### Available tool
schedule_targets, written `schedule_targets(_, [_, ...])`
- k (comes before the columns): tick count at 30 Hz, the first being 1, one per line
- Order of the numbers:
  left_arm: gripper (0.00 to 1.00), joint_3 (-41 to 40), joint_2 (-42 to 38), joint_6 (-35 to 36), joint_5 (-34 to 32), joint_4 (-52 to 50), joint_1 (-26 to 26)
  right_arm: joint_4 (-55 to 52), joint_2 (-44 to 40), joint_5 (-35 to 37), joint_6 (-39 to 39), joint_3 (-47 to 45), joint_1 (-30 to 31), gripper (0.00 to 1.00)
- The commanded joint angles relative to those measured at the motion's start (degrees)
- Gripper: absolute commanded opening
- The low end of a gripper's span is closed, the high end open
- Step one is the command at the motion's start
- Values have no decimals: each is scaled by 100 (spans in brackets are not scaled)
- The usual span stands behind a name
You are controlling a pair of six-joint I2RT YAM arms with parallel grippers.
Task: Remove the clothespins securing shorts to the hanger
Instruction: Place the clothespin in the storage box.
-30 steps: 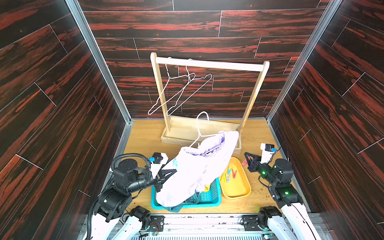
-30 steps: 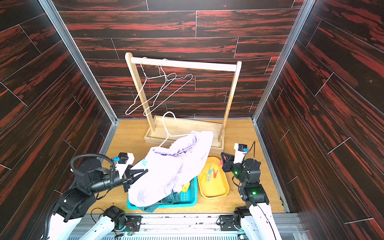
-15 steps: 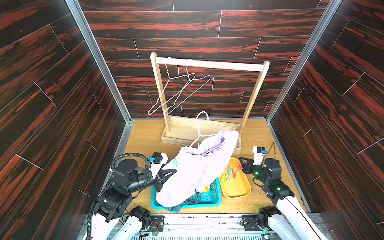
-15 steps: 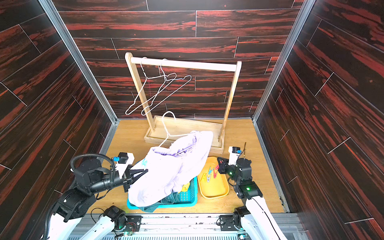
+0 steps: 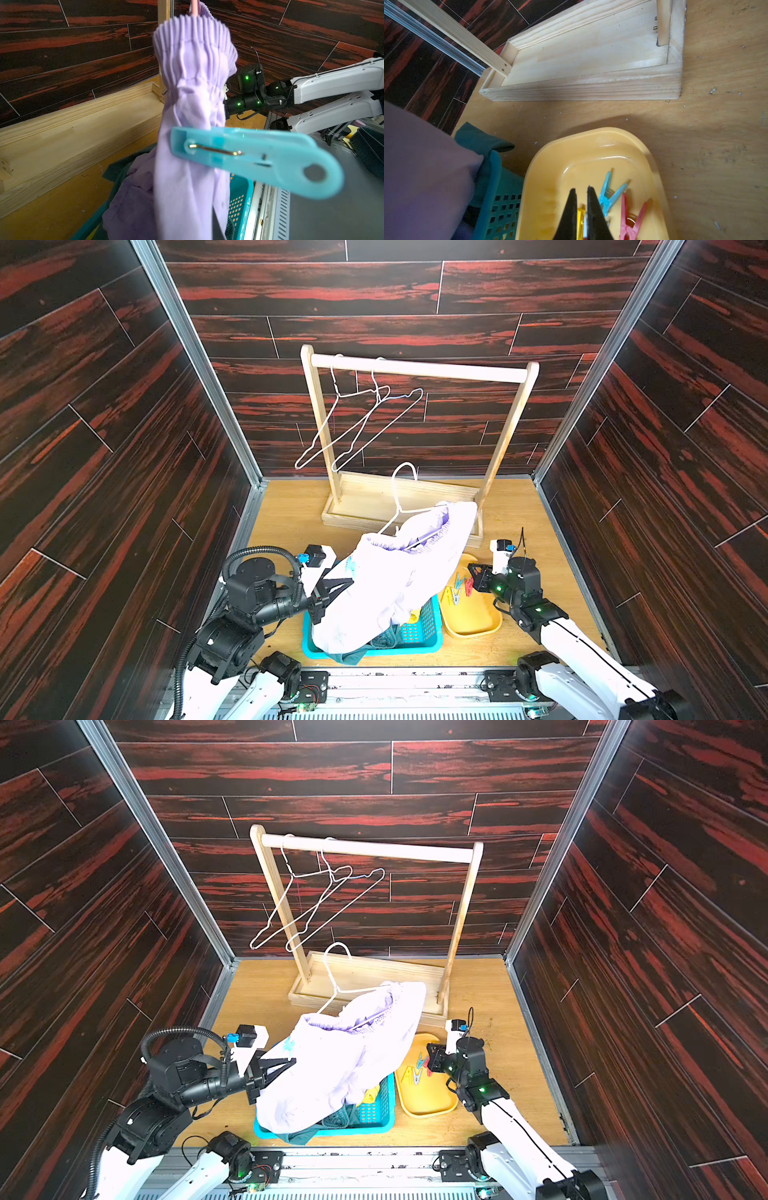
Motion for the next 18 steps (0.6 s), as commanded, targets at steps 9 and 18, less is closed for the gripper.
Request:
schedule_targets(9, [0,20,-14,44,13,126,-7,78,313,187,-81,9,118,16])
schedule_targets(18, [0,-1,-43,19,12,117,-14,-60,252,304,-134,62,184,33])
